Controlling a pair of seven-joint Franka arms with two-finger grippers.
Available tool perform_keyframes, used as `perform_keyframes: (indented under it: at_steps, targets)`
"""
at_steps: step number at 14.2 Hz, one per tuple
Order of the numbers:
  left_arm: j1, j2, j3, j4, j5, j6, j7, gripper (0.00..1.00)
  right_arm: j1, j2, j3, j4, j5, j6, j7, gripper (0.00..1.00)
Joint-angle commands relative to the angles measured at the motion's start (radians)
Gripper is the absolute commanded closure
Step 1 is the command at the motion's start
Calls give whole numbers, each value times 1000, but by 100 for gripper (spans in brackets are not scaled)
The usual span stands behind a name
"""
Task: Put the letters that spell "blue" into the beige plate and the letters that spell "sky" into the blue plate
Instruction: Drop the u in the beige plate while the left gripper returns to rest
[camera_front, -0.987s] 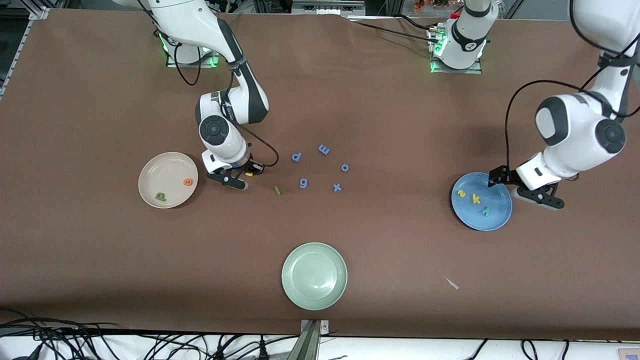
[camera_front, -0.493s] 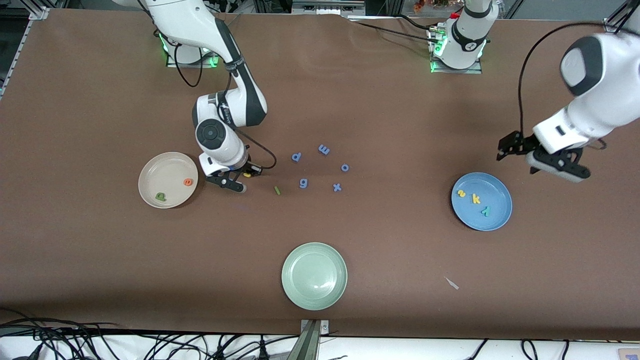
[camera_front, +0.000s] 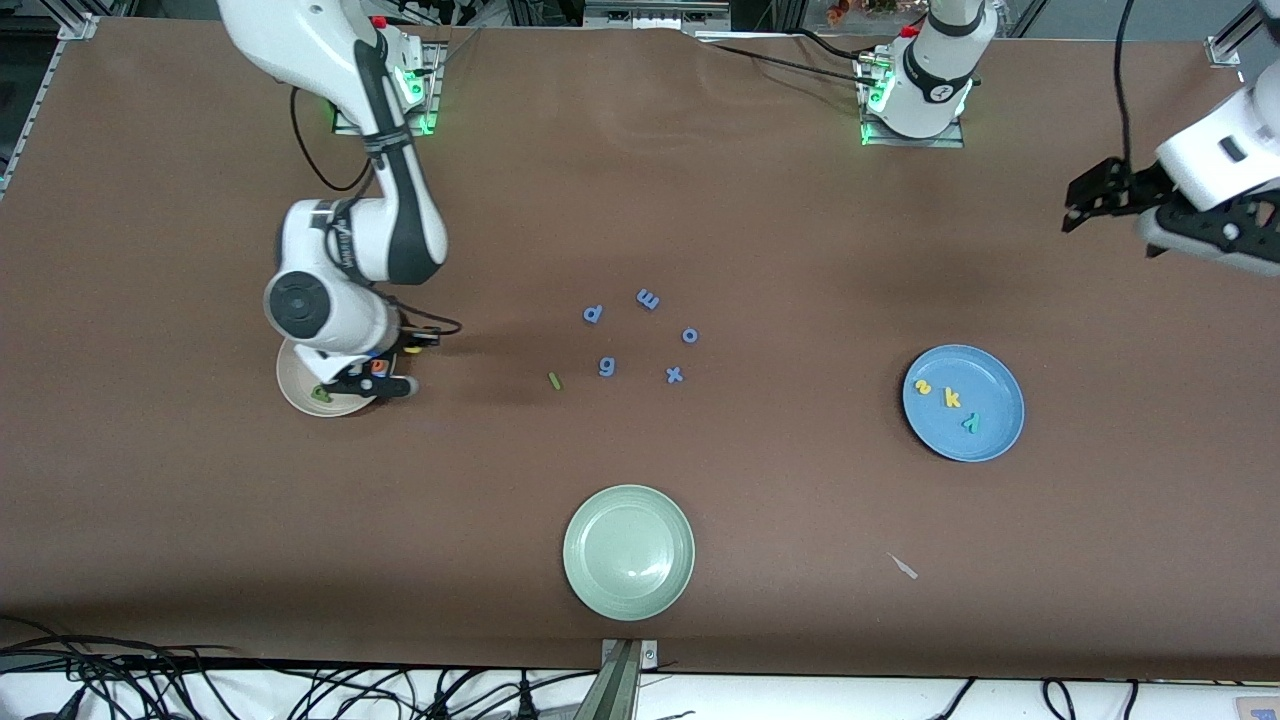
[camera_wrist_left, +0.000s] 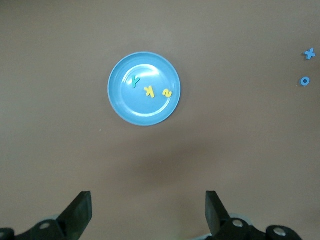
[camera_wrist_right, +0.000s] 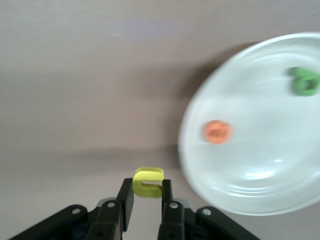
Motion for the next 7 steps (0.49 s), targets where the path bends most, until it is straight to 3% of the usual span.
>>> perform_keyframes:
  at_steps: [1,4,5,6,7]
  targets:
    - [2,13,-7,69,44,-99,-58,0,2,-17,-76,-26,3,-43,-134,76]
    - [0,-1,-1,72,29,-114,-189,0,-33,15,-88,-29,6,-31,-197,72]
    - [-1,0,1,77,29,-114,-239,0,-34,18,-90,-27,7,-31,-197,33]
    - [-6,-1,1,80,28,-113,-248,0,-34,15,-90,-23,13,-37,-192,0]
    - [-21,0,5,80,23,-108,-254,0,-30,11,-90,-18,13,-42,-180,0]
